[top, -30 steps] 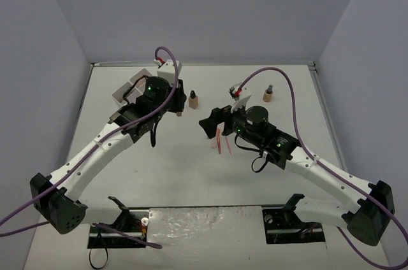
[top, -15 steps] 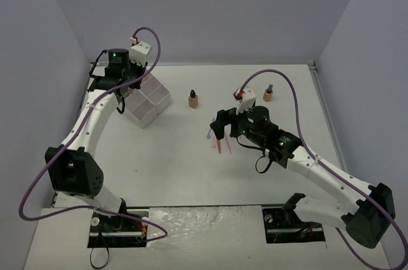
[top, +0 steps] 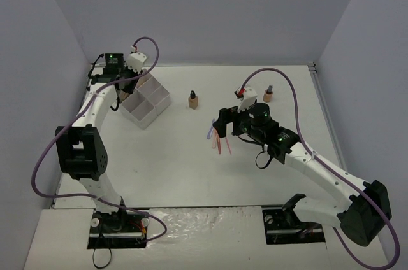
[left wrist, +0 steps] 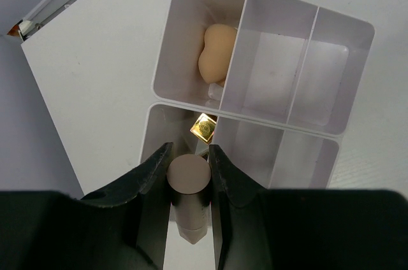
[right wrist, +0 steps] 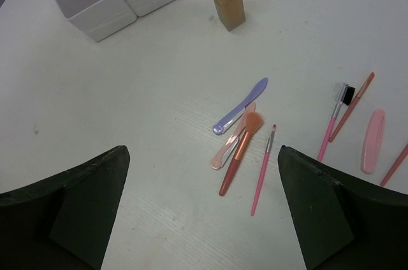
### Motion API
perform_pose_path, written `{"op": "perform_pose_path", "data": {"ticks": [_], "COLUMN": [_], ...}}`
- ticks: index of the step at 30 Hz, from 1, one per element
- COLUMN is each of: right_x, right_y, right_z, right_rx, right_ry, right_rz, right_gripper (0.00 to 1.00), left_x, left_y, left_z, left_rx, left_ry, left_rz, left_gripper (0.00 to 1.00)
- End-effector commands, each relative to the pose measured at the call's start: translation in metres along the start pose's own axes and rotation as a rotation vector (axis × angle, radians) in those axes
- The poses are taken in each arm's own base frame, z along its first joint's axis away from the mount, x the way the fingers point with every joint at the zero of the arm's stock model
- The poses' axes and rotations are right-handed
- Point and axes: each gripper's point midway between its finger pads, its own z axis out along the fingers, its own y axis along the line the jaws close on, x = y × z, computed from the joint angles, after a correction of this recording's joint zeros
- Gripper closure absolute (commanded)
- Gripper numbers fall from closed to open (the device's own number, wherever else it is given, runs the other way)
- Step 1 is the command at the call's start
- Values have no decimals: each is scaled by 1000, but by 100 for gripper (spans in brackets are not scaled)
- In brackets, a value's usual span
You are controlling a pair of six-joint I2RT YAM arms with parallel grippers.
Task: Organize the makeup
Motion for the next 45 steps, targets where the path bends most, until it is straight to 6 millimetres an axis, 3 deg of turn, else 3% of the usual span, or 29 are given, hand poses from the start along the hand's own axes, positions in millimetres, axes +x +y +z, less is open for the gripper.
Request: {"op": "perform_pose_path", "data": {"ticks": [1, 13, 20, 30, 34, 38, 42, 45], "right_x": [-21, -15, -14, -13, -16, -15, -15, -15], "right_y": [5, 7, 9, 9, 6, -3, -9, -12], "right_z": [2, 3, 2, -2, -3, -3, -5, -8], "right_rx": [-35, -57, -68, -72, -52, -3, 25, 41], "right_ry": [-60, -40, -38, -43, -54, -55, -57, -63], "right_rz": [-11, 5, 9, 17, 22, 39, 50, 53], "right_gripper": [0, 0, 0, 0, 0, 0, 0, 0], "left_x": [-32, -15, -2, -6, -23, -56, -67, -71], "left_y": [24, 31, 31, 35, 33, 23, -4, -37], "left_z": [-7, 8, 15, 10, -5, -46, -79, -102], "left_rx": [-64, -90, -99, -120, -116, -106, -73, -36], "left_ry": [-107, -66, -32, -46, -103, -225, -281, -294], "left_rz": [66, 123, 120, 94, 23, -179, -302, -331], "left_gripper": [98, 95, 68, 56, 48, 29, 16, 12]}}
